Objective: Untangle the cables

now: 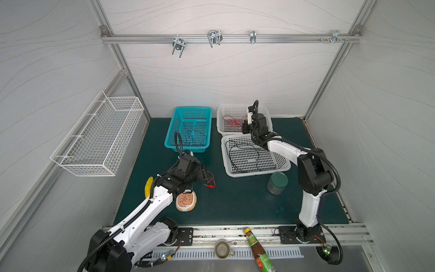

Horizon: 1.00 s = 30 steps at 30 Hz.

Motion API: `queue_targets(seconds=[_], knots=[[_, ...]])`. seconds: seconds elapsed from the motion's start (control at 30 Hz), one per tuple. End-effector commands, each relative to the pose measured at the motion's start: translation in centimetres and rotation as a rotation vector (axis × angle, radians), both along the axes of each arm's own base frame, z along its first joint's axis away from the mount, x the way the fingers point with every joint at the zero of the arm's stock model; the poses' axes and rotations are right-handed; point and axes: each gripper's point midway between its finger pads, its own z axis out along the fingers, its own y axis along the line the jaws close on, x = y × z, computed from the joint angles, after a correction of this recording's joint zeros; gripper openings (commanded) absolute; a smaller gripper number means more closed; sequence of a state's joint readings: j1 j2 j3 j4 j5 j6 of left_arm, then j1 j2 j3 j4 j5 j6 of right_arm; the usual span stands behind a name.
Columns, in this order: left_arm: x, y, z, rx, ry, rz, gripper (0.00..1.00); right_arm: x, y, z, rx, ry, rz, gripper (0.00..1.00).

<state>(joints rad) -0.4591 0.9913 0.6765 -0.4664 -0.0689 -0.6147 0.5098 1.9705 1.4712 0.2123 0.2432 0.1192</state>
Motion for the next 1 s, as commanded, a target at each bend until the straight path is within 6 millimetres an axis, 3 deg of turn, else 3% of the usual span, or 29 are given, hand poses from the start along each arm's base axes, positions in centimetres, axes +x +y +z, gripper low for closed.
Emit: queue_targets(seconds=[0.0, 0.2, 0.33, 0.57, 0.73, 0.97], knots=[[0.5, -0.4, 0.7, 0.006, -0.005, -0.018, 0.75, 1.6, 0.3, -1.2, 0.006, 0.023, -0.019, 0.0], [0.6, -0.5, 0.2, 0.027, 0.026, -0.03, 0.74, 2.1, 0.5, -4.4, 0.0, 0.105, -0.022, 0.01], [0.7, -0.6, 0.2, 0.026, 0.018, -0.031, 0.74, 1.5, 0.0, -4.7, -0.013, 0.133, -0.024, 0.19], [0.8, -0.9, -0.2, 0.016, 0.035, -0.038, 0.73, -0.4, -0.3, -2.2, -0.013, 0.122, 0.039, 0.52], [0.7, -1.1, -0.6, 0.003, 0.046, -0.042, 0.73, -3.1, 0.4, 0.2, 0.043, 0.095, 0.144, 0.63], [0.5, -1.6, -0.9, -0.014, 0.065, -0.055, 0.71, -8.2, 2.2, 3.1, 0.123, 0.062, 0.34, 0.69]])
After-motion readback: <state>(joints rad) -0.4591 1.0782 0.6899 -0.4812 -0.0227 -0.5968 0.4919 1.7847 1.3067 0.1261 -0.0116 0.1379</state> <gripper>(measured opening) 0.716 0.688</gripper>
